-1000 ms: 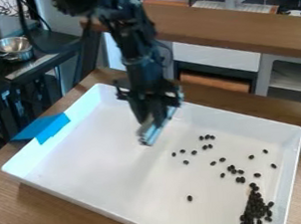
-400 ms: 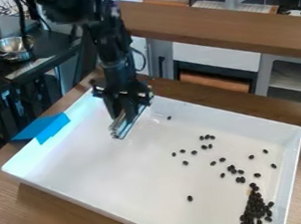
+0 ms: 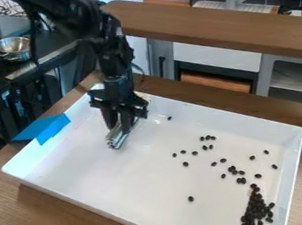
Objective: Sweep into pile
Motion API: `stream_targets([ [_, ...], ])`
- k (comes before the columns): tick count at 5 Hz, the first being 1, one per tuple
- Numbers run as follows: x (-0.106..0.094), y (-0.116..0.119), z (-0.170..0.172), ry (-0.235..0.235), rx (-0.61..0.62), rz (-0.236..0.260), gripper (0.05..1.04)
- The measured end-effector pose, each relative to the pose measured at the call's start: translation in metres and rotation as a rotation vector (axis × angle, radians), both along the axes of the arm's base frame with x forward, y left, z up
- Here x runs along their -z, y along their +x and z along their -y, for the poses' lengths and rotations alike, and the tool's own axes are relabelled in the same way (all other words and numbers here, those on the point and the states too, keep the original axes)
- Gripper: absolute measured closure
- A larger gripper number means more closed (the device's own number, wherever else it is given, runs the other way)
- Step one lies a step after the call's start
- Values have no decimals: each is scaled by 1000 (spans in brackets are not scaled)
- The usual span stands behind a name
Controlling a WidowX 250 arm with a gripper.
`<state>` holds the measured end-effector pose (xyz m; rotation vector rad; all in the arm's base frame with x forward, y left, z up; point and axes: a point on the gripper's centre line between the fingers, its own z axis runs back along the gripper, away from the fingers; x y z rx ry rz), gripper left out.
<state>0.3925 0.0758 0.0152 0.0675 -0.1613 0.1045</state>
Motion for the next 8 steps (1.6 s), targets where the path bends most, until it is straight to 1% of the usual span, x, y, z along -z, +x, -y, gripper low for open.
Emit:
stream_targets([
  [1,10,1,8,23,0,-13,745],
  [2,10,2,15,33,-5,-11,745],
  [3,10,3,24,25,1,-12,745],
  [4,11,2,41,11,18,-25,745],
  [5,14,-1,52,6,24,-34,745],
  [7,15,-3,87,2,43,-31,745],
  [8,14,-6,115,-7,83,-31,745],
])
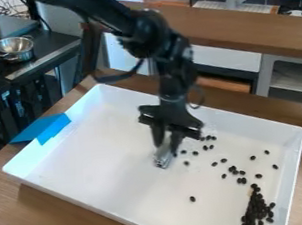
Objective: Sweep into pile
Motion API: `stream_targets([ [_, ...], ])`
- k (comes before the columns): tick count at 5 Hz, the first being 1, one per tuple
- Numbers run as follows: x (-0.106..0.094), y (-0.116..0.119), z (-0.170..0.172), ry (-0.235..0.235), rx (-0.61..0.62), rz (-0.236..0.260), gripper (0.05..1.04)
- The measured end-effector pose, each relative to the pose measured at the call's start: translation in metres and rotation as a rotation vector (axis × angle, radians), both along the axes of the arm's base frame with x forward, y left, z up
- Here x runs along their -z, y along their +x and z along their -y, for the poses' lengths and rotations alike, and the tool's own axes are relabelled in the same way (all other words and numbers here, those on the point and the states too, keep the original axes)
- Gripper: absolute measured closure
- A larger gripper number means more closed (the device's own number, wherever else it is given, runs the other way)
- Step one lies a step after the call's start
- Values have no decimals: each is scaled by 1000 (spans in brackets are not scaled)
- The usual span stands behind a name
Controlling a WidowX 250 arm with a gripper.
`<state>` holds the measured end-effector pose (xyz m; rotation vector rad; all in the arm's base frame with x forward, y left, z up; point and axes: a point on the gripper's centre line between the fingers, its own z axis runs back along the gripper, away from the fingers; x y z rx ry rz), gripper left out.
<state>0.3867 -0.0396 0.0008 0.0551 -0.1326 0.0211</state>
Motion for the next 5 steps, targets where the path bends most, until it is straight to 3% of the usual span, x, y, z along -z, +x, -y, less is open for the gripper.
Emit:
stream_targets([
  [3,-2,-16,76,-44,83,-7,745],
  [5,-12,-18,108,-77,120,1,745],
])
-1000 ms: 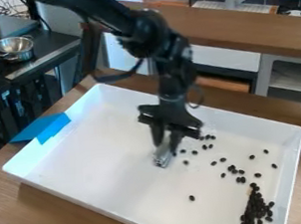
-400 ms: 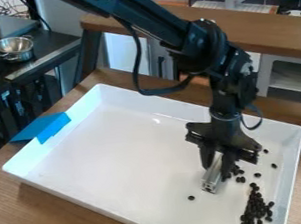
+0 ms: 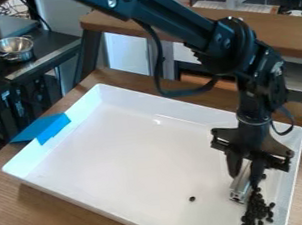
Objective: Sweep into pile
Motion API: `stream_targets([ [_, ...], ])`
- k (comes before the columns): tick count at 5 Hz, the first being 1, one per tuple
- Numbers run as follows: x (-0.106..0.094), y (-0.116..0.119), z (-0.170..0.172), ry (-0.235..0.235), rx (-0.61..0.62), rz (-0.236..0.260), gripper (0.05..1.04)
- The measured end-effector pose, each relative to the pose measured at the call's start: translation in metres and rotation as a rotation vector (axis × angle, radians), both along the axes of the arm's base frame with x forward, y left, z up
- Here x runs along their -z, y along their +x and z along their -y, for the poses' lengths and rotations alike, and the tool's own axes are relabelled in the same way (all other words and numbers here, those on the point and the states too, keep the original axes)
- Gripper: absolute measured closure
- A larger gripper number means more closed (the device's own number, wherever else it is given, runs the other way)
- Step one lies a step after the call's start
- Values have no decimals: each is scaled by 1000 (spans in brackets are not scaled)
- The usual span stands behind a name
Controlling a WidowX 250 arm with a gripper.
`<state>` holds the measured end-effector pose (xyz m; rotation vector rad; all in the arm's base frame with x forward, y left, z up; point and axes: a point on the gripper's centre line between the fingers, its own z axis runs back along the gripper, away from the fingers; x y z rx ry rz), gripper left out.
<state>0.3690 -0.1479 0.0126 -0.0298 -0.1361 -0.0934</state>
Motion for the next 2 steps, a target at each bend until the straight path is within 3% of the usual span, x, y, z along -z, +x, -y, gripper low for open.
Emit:
stream_targets([
  [2,-9,0,-10,-17,-13,6,745],
])
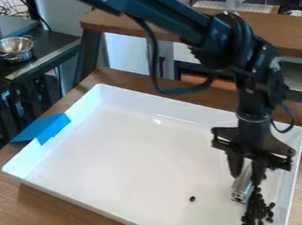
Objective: Sweep into pile
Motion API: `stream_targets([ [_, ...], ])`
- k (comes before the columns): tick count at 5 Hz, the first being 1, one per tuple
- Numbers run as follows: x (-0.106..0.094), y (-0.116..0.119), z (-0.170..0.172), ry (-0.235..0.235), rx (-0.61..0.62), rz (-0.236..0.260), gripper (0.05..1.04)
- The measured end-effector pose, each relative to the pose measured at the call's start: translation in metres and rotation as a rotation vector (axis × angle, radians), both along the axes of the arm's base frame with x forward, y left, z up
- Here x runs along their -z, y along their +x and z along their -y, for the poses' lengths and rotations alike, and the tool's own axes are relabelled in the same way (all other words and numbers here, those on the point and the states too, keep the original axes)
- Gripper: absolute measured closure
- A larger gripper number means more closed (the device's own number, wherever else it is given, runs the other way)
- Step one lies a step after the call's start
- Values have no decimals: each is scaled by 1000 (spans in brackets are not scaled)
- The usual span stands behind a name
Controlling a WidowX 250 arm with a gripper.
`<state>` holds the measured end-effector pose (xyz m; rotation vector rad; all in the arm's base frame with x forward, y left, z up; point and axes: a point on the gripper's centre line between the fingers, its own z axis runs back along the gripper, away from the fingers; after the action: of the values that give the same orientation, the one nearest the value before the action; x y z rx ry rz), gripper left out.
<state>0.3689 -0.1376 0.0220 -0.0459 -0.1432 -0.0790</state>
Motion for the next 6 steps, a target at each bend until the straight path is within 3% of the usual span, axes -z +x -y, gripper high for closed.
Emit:
stream_targets([
  [1,-17,-2,-39,5,-37,24,745],
  [3,-8,-18,-105,125,-101,0,745],
  [4,0,-25,-114,122,-136,-16,745],
  [6,6,-36,-96,97,-139,-49,745],
])
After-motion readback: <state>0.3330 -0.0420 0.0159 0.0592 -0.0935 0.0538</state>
